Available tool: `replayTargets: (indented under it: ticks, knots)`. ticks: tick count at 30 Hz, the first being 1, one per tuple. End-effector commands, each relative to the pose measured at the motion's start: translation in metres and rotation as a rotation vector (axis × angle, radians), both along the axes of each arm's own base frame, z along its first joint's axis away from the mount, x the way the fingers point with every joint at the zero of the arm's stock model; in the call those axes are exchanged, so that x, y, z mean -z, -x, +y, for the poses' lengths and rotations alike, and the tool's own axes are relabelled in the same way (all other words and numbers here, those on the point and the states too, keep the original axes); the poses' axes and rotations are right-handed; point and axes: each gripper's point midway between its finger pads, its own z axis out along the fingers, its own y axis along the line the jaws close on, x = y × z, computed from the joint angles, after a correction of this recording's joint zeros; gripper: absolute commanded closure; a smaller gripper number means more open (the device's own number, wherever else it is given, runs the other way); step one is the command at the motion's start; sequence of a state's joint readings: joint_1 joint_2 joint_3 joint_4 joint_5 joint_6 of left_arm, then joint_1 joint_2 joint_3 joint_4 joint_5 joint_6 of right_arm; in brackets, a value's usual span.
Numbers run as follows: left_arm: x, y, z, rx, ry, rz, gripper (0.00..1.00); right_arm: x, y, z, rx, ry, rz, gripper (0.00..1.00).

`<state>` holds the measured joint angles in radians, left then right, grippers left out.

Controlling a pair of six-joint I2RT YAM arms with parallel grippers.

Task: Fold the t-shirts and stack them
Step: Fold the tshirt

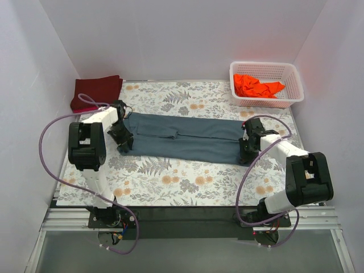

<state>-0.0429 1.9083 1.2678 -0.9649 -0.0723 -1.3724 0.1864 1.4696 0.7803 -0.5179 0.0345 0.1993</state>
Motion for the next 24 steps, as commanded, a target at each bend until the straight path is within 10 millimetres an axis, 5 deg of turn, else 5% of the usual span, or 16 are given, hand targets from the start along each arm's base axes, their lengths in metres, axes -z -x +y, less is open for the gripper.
replayTargets:
  ticks: [1,6,11,15,20,24]
  knots:
    - [0.037,-0.064,0.028,-0.019,-0.128,-0.077,0.74,0.014,0.093,0.028,-0.154,-0.043,0.322,0.69]
    - [0.038,-0.107,0.037,-0.001,-0.180,-0.064,0.67,0.010,0.141,0.065,-0.356,-0.069,0.458,0.68]
    - [0.026,-0.165,0.030,0.019,-0.149,-0.183,0.60,0.005,0.159,0.098,-0.549,-0.089,0.483,0.68]
    - [0.004,-0.198,0.024,0.034,-0.124,-0.288,0.48,-0.023,0.141,0.141,-0.715,-0.085,0.376,0.68]
    - [-0.065,-0.216,0.012,0.046,-0.099,-0.459,0.27,-0.056,0.094,0.143,-0.749,0.044,0.174,0.53]
    - [-0.107,-0.206,0.005,0.028,-0.106,-0.531,0.24,-0.070,0.063,0.137,-0.747,0.104,0.059,0.48]
